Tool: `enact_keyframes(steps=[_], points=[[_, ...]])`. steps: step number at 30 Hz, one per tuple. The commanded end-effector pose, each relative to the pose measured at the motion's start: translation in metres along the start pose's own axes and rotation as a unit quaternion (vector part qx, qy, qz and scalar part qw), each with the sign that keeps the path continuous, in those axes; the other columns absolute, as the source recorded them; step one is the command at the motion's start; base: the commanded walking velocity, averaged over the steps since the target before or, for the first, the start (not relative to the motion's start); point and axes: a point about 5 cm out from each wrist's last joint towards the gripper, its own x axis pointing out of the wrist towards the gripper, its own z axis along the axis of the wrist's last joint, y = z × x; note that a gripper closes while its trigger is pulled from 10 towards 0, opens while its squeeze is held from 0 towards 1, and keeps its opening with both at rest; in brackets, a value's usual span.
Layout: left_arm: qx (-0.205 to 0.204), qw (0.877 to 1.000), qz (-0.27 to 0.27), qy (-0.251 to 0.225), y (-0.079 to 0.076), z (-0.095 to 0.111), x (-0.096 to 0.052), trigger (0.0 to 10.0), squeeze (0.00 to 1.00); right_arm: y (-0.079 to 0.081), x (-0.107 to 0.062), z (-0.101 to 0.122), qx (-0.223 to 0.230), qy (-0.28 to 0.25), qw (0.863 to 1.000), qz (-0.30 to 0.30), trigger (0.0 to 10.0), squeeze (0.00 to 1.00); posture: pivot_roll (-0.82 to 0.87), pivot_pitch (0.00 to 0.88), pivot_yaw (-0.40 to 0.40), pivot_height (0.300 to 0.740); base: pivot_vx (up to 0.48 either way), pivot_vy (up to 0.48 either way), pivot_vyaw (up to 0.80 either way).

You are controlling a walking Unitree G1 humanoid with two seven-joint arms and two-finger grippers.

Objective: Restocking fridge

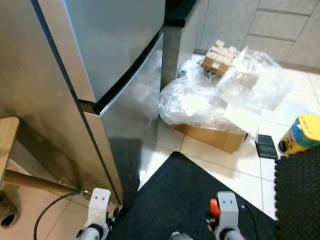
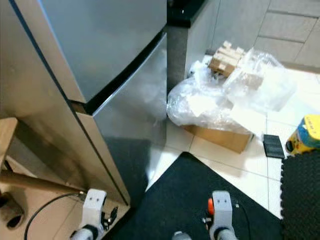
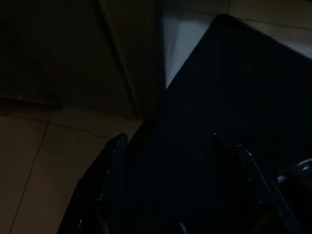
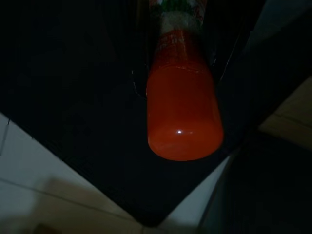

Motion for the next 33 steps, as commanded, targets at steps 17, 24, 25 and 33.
enact_keyframes(steps=[17,24,25,33], points=[[-0.044,0.996,0.084,-0.007,0.016,-0.021,-0.021,10.0,0.00,0.017,0.007,0.009,-0.068,0.010,0.995,0.074,10.0,0.00,-0.07,0.100,-0.081,0.740,0.000,0.000,0.42],[-0.007,0.999,0.034,-0.034,0.007,-0.012,-0.018,10.0,0.00,0.019,0.009,0.011,-0.057,0.015,0.996,0.069,10.0,0.00,-0.07,0.112,-0.059,0.740,0.000,0.000,0.00],[-0.001,0.999,0.022,-0.038,0.005,-0.009,-0.016,10.0,0.00,0.018,0.010,0.012,-0.048,0.012,0.997,0.059,10.0,0.00,-0.07,0.110,-0.057,0.740,0.000,0.000,0.00],[0.022,0.996,-0.047,-0.066,0.004,0.029,0.008,10.0,0.00,0.008,0.001,-0.003,-0.026,0.020,0.999,0.025,10.0,0.00,-0.12,0.100,0.010,0.740,0.000,0.000,0.00]])
